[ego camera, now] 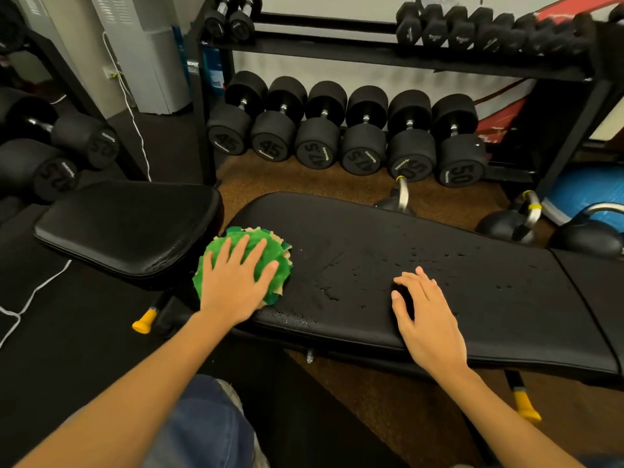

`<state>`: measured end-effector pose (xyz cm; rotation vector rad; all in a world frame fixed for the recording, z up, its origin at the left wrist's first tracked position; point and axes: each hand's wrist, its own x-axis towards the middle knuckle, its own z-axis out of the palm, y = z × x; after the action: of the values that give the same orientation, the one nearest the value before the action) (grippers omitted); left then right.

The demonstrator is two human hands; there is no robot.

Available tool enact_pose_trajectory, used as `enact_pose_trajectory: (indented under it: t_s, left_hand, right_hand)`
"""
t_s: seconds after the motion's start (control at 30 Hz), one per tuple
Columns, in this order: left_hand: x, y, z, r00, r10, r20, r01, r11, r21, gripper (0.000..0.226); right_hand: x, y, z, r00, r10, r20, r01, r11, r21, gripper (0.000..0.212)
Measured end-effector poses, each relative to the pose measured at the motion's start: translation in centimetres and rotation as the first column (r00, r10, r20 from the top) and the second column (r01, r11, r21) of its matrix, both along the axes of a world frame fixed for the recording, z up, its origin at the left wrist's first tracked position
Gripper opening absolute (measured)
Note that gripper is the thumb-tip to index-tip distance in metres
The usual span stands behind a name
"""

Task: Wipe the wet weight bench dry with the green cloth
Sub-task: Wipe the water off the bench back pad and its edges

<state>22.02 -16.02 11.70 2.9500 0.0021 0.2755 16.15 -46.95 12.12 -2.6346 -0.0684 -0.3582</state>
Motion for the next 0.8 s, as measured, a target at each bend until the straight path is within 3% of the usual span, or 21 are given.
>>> enact_pose_trajectory:
  t_s: [0.5, 0.8]
  left_hand:
    - [-3.6, -8.3, -0.5, 0.995, -0.044, 0.090, 0.043, 0.999, 0.012, 0.062]
    - [-4.1, -9.7, -0.5, 0.961, -0.194, 0.196, 0.225, 0.964, -0.145, 0.040]
  right_hand:
    - [-0.1, 0.1, 0.3, 0.999, -0.027, -0.031, 0.028, 0.998, 0.051, 0.034]
    - [-0.1, 0.1, 0.3, 0.998, -0.039, -0.045, 0.042, 0.998, 0.051, 0.033]
